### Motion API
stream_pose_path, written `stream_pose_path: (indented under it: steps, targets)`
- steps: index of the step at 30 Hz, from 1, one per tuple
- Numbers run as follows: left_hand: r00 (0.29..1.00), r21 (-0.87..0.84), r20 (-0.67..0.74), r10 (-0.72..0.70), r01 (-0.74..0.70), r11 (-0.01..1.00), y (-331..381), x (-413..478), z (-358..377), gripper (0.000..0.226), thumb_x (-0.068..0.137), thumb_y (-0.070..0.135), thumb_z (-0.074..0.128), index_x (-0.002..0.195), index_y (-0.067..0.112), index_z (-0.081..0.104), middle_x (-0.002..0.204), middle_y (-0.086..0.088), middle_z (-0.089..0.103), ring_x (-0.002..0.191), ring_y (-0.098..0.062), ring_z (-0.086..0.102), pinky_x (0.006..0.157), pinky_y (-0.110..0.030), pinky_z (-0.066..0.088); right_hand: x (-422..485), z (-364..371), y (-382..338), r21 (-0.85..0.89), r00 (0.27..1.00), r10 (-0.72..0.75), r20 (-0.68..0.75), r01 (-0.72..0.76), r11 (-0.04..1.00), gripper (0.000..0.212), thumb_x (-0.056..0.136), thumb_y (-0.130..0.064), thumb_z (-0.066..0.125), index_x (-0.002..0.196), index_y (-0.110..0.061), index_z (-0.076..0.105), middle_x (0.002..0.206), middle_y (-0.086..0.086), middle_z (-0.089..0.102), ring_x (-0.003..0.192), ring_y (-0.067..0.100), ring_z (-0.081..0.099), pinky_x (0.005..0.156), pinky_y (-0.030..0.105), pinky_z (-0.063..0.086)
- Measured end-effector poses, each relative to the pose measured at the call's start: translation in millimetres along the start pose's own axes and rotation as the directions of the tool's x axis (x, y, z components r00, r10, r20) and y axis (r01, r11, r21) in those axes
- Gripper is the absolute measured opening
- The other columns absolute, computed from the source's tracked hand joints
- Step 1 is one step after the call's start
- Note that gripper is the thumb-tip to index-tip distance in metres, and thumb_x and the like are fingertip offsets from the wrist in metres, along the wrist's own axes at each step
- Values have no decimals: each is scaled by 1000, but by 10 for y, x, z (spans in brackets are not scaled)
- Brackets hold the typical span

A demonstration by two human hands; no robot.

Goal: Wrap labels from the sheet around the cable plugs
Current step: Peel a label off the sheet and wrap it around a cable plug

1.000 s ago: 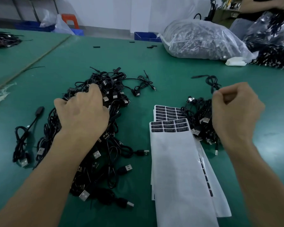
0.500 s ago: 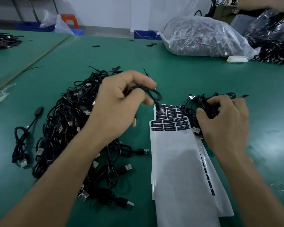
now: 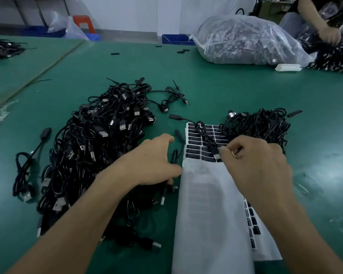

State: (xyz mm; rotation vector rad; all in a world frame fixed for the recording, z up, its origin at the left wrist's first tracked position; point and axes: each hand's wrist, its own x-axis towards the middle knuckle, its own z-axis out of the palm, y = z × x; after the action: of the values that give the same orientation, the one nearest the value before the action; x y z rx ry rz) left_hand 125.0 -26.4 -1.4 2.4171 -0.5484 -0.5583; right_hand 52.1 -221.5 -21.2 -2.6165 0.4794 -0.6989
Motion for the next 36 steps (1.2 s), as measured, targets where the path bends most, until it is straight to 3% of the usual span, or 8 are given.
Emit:
stream_pose_path:
  steps: [3, 8, 13, 17, 22, 27, 31, 36]
  targets:
    - [998, 3, -46, -46, 47, 999, -18, 20, -8, 81, 83, 31, 70, 154, 23, 33, 105, -7, 64, 82, -14, 54, 62, -28, 42, -53, 81, -109, 86, 990, -84, 112, 75, 993, 19, 92, -42, 58, 82, -30, 69, 58, -15, 61, 52, 2, 55, 51, 24, 44]
    - [996, -104, -90, -10, 0, 995, -38, 41, -13, 66, 87, 20, 72, 148, 20, 47, 75, 5, 68, 61, -3, 60, 50, -13, 43, -86, 213, -111, 16, 952, -86, 292, 85, 996, 27, 96, -46, 54, 117, -32, 65, 86, -11, 65, 82, 15, 62, 70, 35, 53]
    - [993, -458, 37, 116, -86, 885, -7, 7, -72, 41, 92, 3, 68, 130, 16, 60, 70, 0, 73, 74, -9, 74, 65, -15, 56, -47, 205, -110, 326, 966, -53, 252, -33, 945, 61, 92, -69, 35, 68, -20, 64, 65, -1, 67, 55, 18, 60, 56, 36, 51]
    - [968, -559, 181, 176, -46, 828, 1, -64, -146, 36, 85, 0, 68, 118, 15, 63, 56, 5, 58, 82, -27, 77, 66, -25, 55, -12, 154, -133, 640, 935, 53, 350, -280, 715, 44, 96, -54, 54, 68, -25, 70, 65, -5, 70, 50, 12, 63, 44, 12, 39]
    - [962, -499, 233, 140, -6, 866, -41, -75, -185, 40, 66, 8, 60, 105, 10, 68, 55, -1, 63, 77, -33, 73, 76, -37, 43, 21, 107, -136, 819, 861, 121, 493, -507, 269, 19, 91, -27, 70, 75, -17, 74, 70, 1, 65, 50, 9, 49, 34, 16, 26]
    - [923, -468, 353, 151, 35, 883, -30, -111, -204, 26, 72, 24, 66, 93, 11, 77, 93, -14, 75, 79, -15, 72, 65, -26, 59, 49, 77, -98, 842, 872, 134, 470, -489, 229, 15, 92, -15, 69, 77, -12, 71, 71, 2, 65, 55, 8, 57, 38, 15, 36]
    - [981, -372, 181, 76, -4, 928, 39, -69, -130, 54, 73, 72, 72, 93, 22, 75, 94, 3, 78, 89, -14, 75, 79, -30, 60, 11, 85, -126, 842, 863, 11, 505, -495, 215, 17, 76, -22, 74, 85, -8, 75, 73, 6, 68, 59, 10, 65, 43, 16, 45]
    - [975, -467, -87, 205, -222, 856, 139, -31, 6, 43, 82, 59, 61, 111, 27, 64, 84, 3, 77, 74, -14, 74, 65, -22, 59, -29, 129, -184, 856, 839, -174, 516, -510, 83, 21, 77, -17, 71, 95, -9, 80, 81, 17, 75, 66, 18, 73, 58, 19, 56]
